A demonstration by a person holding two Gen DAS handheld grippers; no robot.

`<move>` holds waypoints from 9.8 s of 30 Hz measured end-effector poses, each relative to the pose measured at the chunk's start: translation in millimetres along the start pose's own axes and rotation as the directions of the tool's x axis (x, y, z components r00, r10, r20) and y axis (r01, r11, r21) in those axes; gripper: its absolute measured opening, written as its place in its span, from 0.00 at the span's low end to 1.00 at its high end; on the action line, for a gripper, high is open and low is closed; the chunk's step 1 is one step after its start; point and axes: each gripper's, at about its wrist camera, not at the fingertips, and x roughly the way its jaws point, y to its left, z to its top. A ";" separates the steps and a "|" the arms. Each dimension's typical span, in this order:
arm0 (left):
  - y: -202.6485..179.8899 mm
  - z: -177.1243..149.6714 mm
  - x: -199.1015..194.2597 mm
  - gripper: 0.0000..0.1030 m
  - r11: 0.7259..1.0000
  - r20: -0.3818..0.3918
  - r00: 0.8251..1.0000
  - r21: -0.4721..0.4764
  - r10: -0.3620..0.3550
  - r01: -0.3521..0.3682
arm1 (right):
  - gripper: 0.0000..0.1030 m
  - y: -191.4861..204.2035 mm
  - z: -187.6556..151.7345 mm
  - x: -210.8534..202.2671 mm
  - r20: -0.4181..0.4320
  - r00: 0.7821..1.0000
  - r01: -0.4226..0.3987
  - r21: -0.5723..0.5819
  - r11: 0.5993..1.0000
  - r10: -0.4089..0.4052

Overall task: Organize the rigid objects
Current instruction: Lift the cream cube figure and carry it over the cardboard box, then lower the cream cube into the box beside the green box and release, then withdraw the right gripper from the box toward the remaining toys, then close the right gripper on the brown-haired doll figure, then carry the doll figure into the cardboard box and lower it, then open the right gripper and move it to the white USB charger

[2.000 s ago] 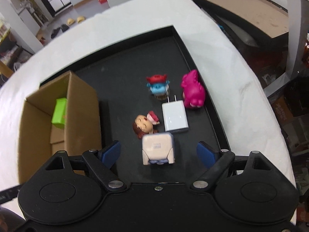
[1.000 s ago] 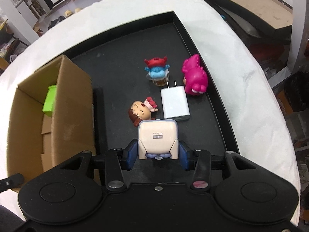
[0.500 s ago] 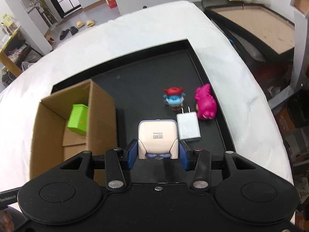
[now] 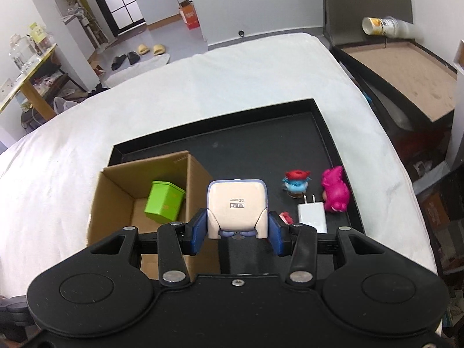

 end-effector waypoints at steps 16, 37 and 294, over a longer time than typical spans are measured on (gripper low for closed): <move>1.1 -0.5 -0.3 0.18 1.000 0.001 1.000 -0.003 -0.009 0.009 | 0.42 32.5 12.7 -1.1 0.016 0.999 -0.041 -0.034 0.999 0.041; 6.9 0.3 -0.2 0.18 0.999 -0.003 0.999 0.001 -0.041 0.041 | 0.42 88.0 11.4 34.1 -0.035 0.997 -0.076 -0.108 0.991 0.073; 11.3 0.0 -3.6 0.16 0.997 0.032 0.996 -0.009 -0.077 0.078 | 0.62 89.8 -24.4 54.6 -0.143 0.965 -0.231 -0.060 0.971 0.220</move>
